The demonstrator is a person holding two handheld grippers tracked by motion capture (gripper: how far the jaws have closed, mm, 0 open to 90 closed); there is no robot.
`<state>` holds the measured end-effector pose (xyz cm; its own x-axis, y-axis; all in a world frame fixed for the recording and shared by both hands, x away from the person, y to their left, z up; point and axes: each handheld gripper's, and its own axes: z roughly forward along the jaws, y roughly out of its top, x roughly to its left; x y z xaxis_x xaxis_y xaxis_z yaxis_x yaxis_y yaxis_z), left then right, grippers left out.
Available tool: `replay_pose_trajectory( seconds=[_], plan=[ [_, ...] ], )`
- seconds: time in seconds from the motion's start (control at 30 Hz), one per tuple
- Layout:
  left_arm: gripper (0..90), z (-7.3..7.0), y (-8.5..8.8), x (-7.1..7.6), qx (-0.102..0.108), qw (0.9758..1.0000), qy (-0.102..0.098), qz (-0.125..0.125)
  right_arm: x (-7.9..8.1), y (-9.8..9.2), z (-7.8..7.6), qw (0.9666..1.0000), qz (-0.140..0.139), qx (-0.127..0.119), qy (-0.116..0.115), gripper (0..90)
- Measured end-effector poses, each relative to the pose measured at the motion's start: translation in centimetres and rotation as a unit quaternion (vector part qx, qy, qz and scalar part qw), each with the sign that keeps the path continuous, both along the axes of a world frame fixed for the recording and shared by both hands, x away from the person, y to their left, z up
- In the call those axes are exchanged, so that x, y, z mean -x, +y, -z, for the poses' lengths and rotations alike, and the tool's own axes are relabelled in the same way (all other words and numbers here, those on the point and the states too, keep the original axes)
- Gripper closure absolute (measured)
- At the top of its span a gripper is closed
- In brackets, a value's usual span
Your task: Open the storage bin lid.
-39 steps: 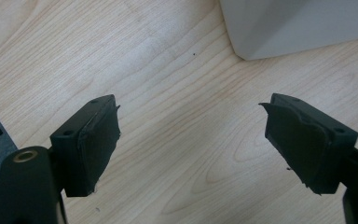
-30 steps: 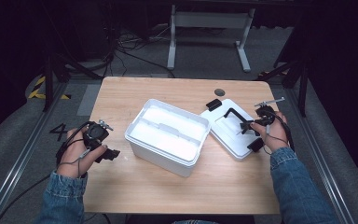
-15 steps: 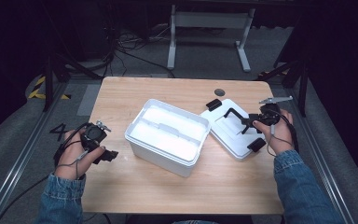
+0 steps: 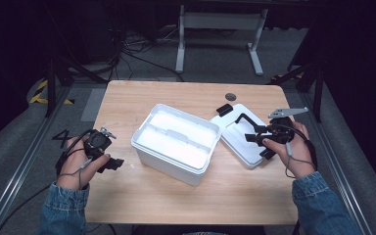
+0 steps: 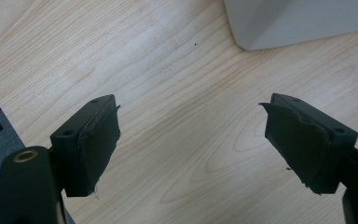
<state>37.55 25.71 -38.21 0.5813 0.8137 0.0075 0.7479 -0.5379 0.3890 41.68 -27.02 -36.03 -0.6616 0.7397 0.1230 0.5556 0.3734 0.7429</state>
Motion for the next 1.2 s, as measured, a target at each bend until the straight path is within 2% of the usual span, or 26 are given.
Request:
replay_pose_trajectory(
  seconds=[0.07, 0.37, 0.43, 0.5, 0.67, 0.87, 1.03, 1.2],
  plan=[
    [18.8, -0.2, 0.1, -0.1, 0.003, 0.9999, -0.011, -0.001, 0.6, 0.3, 0.0, 1.0, -0.009, 0.0, 0.002, 43.7],
    [18.8, -0.2, 0.0, -0.3, 0.006, 1.0, -0.003, 0.001, 2.6, 0.9, 0.7, 0.9989, -0.046, 0.003, 0.005, 41.5],
    [18.8, -0.2, -0.1, -0.2, 0.006, 1.0, -0.002, 0.0, 3.3, 1.0, 1.1, 0.9977, -0.068, -0.007, 0.0, 42.3],
    [18.8, -0.2, -0.1, -0.3, 0.004, 1.0, -0.003, 0.001, 3.9, 1.0, 1.6, 0.9971, -0.074, -0.016, -0.003, 42.4],
    [18.8, -0.1, -0.3, -0.2, 0.004, 1.0, 0.003, -0.002, 4.9, 1.3, 2.5, 0.9965, -0.081, -0.019, -0.001, 42.9],
    [18.8, -0.1, -0.2, -0.3, 0.003, 1.0, 0.003, -0.002, 5.5, 1.6, 3.2, 0.9955, -0.091, -0.022, 0.008, 45.2],
    [18.8, 0.0, -0.2, -0.3, 0.003, 1.0, 0.002, 0.003, 5.8, 2.1, 4.3, 0.9955, -0.093, -0.009, 0.02, 45.2],
    [18.8, 0.1, -0.2, -0.3, 0.002, 1.0, 0.004, 0.002, 5.9, 2.6, 5.1, 0.9953, -0.094, 0.001, 0.02, 45.5]
  ],
)
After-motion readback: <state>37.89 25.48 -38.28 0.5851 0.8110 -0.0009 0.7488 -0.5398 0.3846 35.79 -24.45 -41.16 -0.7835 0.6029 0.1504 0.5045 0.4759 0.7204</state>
